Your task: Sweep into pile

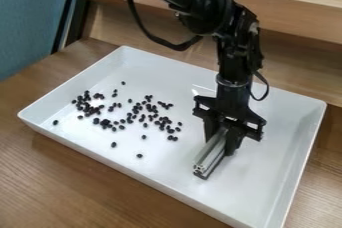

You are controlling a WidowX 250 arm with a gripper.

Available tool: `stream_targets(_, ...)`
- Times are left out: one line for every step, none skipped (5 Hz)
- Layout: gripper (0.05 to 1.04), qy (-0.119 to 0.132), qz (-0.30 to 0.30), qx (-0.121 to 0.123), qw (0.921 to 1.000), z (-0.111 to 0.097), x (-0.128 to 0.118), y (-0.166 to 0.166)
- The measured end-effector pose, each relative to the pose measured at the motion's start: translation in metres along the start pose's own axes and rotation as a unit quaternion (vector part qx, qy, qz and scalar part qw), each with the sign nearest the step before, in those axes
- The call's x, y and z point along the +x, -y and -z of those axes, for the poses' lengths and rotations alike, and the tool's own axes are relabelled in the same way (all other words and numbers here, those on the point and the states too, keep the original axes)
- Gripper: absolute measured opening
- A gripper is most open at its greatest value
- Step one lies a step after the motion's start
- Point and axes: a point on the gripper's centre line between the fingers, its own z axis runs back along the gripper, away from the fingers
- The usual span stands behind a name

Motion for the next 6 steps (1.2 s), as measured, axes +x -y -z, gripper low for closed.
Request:
stream_targets(0.399, -0.003, 0.015, 0.006, 0.9999, 0.001, -0.001, -0.002)
stream_targets(0.399, -0.006, 0.029, 0.011, 0.9995, 0.001, -0.004, -0.011)
stream_targets(0.399, -0.008, 0.021, 0.013, 0.9997, 0.001, -0.007, -0.028)
stream_targets(0.399, -0.001, 0.008, 0.015, 0.9999, 0.001, -0.005, -0.044)
stream_targets(0.399, 0.002, 0.0, 0.019, 0.9998, 0.0, -0.004, -0.056)
stream_targets(0.399, 0.009, -0.01, 0.023, 0.9996, -0.001, -0.003, -0.071)
